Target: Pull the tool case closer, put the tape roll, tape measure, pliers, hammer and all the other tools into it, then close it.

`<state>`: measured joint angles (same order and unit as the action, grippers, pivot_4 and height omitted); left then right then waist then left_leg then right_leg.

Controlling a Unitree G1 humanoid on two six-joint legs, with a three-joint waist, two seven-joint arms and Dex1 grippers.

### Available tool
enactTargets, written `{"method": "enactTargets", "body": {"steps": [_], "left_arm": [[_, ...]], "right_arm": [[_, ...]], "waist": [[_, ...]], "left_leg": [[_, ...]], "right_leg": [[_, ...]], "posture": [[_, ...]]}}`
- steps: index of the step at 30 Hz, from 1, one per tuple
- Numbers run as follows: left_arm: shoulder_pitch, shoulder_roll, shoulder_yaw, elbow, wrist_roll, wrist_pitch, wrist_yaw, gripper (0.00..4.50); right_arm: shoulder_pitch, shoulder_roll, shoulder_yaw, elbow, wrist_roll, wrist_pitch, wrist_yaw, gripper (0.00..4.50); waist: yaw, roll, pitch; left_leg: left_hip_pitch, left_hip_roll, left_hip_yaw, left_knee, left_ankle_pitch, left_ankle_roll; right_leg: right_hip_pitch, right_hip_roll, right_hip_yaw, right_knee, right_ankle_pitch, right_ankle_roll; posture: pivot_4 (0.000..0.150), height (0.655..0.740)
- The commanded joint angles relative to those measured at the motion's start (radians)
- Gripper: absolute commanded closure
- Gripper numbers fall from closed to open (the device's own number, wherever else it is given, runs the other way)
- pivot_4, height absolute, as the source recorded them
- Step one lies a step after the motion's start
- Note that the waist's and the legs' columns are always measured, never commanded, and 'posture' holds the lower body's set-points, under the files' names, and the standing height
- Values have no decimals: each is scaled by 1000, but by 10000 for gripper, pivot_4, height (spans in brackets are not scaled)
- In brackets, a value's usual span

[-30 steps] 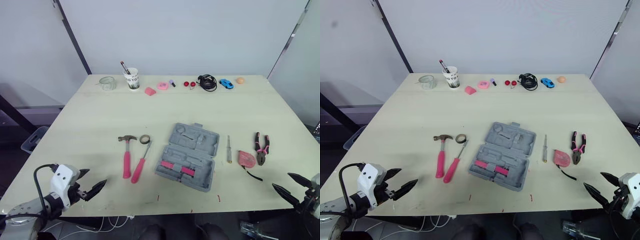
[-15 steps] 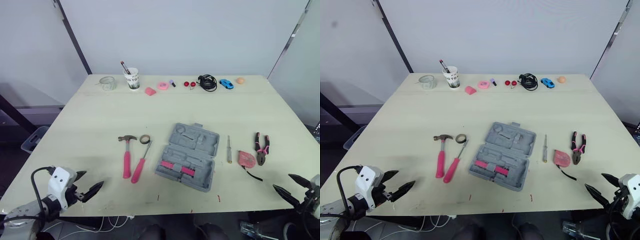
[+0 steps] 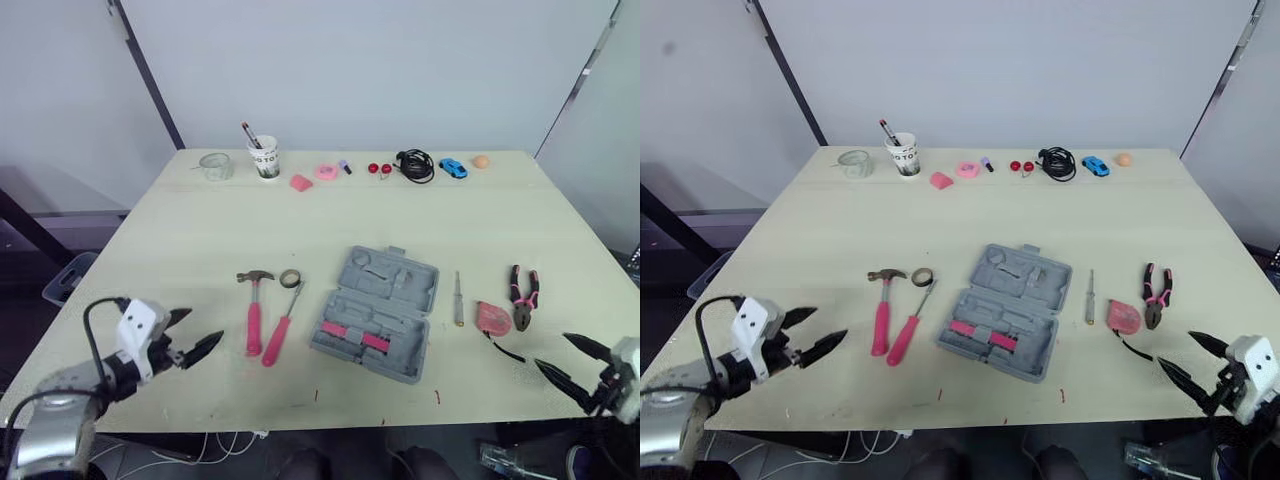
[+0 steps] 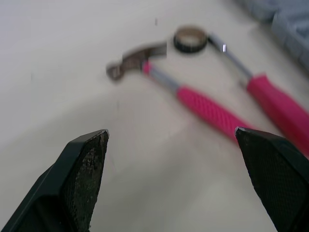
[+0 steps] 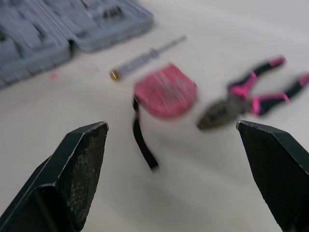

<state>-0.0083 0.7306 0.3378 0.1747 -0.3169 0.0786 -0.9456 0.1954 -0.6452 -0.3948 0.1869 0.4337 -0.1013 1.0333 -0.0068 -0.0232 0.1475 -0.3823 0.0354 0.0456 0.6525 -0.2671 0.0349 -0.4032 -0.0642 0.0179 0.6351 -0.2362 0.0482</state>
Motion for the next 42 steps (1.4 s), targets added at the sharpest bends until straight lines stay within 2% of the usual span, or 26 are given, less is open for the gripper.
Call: {"method": "enactTargets", "body": {"steps": [1, 11, 12, 13, 14, 15, 16, 17, 18, 21, 22, 23, 33, 35, 42], "left_arm": [[-66, 26, -47, 16, 6, -7, -41, 622], [-348, -25, -252, 149, 43, 30, -133, 622], [-370, -35, -266, 168, 47, 30, -140, 0], [-387, -43, -282, 183, 51, 27, -155, 2679], [-412, -52, -306, 208, 65, 20, -170, 5705], [-437, -60, -330, 238, 82, 9, -185, 6187], [-466, -69, -354, 273, 99, -2, -198, 12757], [-494, -78, -372, 308, 116, -17, -206, 15610], [-529, -92, -386, 353, 129, -31, -211, 21656], [-621, -134, -421, 491, 172, -88, -231, 37105], [-647, -147, -430, 535, 185, -103, -235, 43135], [-674, -160, -444, 582, 202, -115, -237, 44241], [-878, -276, -510, 970, 359, -232, -165, 44241], [-908, -293, -521, 1013, 392, -237, -136, 44241], [-960, -336, -517, 1087, 447, -247, -90, 44241]], "right_arm": [[-1, -4, 10, -105, 26, 68, -31, 0], [-85, -23, 135, -297, -7, 263, -116, 0], [-100, -20, 148, -304, -12, 277, -128, 5206], [-114, -18, 163, -311, -19, 288, -135, 7519], [-133, -18, 184, -312, -30, 299, -140, 12532], [-155, -17, 207, -308, -48, 299, -144, 14188], [-177, -15, 229, -302, -62, 306, -148, 20358], [-196, -12, 247, -296, -73, 313, -152, 22775], [-221, -8, 270, -282, -92, 314, -158, 29198], [-280, -10, 339, -246, -141, 326, -151, 44811], [-298, -10, 358, -237, -154, 334, -149, 45000], [-316, -13, 380, -229, -163, 348, -142, 45000], [-443, -10, 535, -189, -284, 472, -156, 45000], [-468, -3, 566, -168, -316, 479, -162, 45000], [-519, 32, 607, -120, -385, 483, -205, 45000]], "waist": [[-1, 0, 0], [-1, 0, 0], [-1, 0, 0], [-2, 0, 0], [-3, 0, 0], [-4, -1, 0], [-4, -1, 0], [-3, -1, 0], [-3, -1, 0], [-1, -2, 0], [0, -2, 0], [-1, -2, 0], [-4, -3, 0], [-3, -3, 0], [-1, -3, 0]], "left_leg": [[0, 0, 0, 0, 0, 0], [0, -1, 0, 1, 0, 0], [0, -2, 0, 1, 0, 0], [0, -4, 1, 1, 0, 0], [-1, -5, 1, 1, 0, 0], [-1, -5, 1, 1, 0, 0], [-1, -6, 1, 1, 0, 0], [-1, -6, 1, 1, 0, 0], [-1, -6, 2, 2, 0, 0], [-2, -7, 1, 3, 0, 0], [-2, -7, 1, 3, 0, 0], [-3, -7, 0, 3, 0, 0], [-9, -7, -5, 9, 0, 0], [-16, -7, -7, 16, 0, 1], [-17, -8, -8, 17, 0, 1]], "right_leg": [[0, 0, 0, 0, 0, 0], [0, 2, 0, 1, 2, 4], [0, 2, 0, 1, 2, 4], [0, 3, 0, 1, 2, 4], [0, 3, 0, 1, 2, 4], [0, 3, 0, 1, 2, 4], [0, 4, 0, 1, 2, 5], [0, 4, 0, 1, 2, 5], [0, 4, 0, 2, 2, 5], [0, 5, 0, 2, 2, 5], [0, 5, 0, 2, 2, 5], [0, 5, 0, 2, 2, 5], [-1, 5, -4, 2, 3, 7], [-5, 6, -5, 6, 4, 8], [-5, 6, -4, 6, 5, 9]], "posture": [[1500, 7400], [1500, 7400], [1500, 7400], [1500, 7400], [1500, 7400], [1500, 7400], [1500, 7400], [1500, 7400], [1500, 7400], [1500, 7400], [1500, 7400], [1500, 7400], [1500, 7400], [1500, 7400], [1500, 7400]]}}
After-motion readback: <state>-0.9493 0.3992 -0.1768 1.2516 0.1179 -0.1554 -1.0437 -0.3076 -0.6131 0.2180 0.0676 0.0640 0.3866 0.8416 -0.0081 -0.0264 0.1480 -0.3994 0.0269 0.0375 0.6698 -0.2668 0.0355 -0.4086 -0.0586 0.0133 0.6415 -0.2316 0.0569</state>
